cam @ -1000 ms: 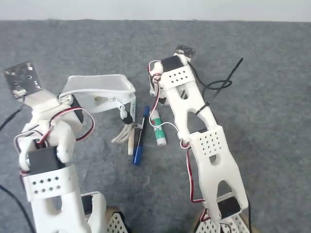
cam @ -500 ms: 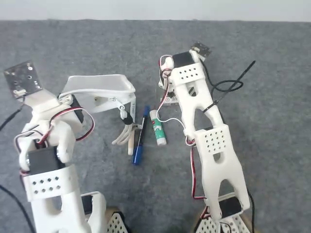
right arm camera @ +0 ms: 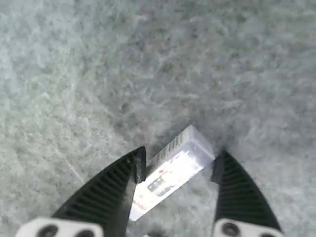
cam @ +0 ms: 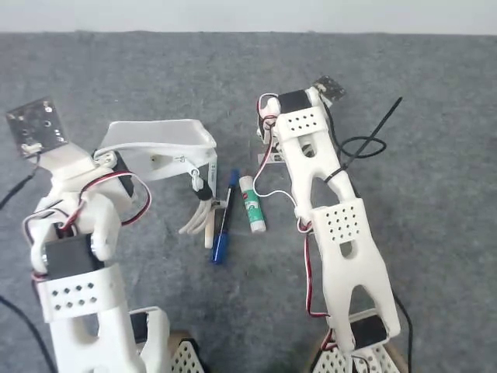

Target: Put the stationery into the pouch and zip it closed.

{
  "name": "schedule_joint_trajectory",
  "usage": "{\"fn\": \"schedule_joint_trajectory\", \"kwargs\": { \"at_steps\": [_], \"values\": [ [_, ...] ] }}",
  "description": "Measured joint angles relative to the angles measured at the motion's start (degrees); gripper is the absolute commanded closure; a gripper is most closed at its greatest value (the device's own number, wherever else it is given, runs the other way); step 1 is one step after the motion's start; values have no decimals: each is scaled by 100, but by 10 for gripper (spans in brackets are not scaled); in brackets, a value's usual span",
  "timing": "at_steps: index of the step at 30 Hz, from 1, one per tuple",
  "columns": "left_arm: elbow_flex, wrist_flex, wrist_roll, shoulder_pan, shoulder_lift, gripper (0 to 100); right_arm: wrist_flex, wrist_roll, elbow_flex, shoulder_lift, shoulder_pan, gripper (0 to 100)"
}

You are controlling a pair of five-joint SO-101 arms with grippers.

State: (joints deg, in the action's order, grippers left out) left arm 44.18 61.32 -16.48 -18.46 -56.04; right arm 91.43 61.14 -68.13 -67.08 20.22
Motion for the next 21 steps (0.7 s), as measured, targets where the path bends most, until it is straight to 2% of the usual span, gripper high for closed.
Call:
{"fn": "schedule_joint_trajectory", "kwargs": {
  "at_steps": [2, 8, 12, 21],
  "values": [
    [0, 0, 0, 0, 0, 987, 9, 0, 0, 0, -18, 993],
    [0, 0, 0, 0, 0, 987, 527, -158, -545, -132, -26, 993],
    [0, 0, 0, 0, 0, 987, 905, -668, -1319, -220, -18, 992],
    [0, 0, 0, 0, 0, 987, 914, -1749, -1468, -229, -18, 992]
  ]
}}
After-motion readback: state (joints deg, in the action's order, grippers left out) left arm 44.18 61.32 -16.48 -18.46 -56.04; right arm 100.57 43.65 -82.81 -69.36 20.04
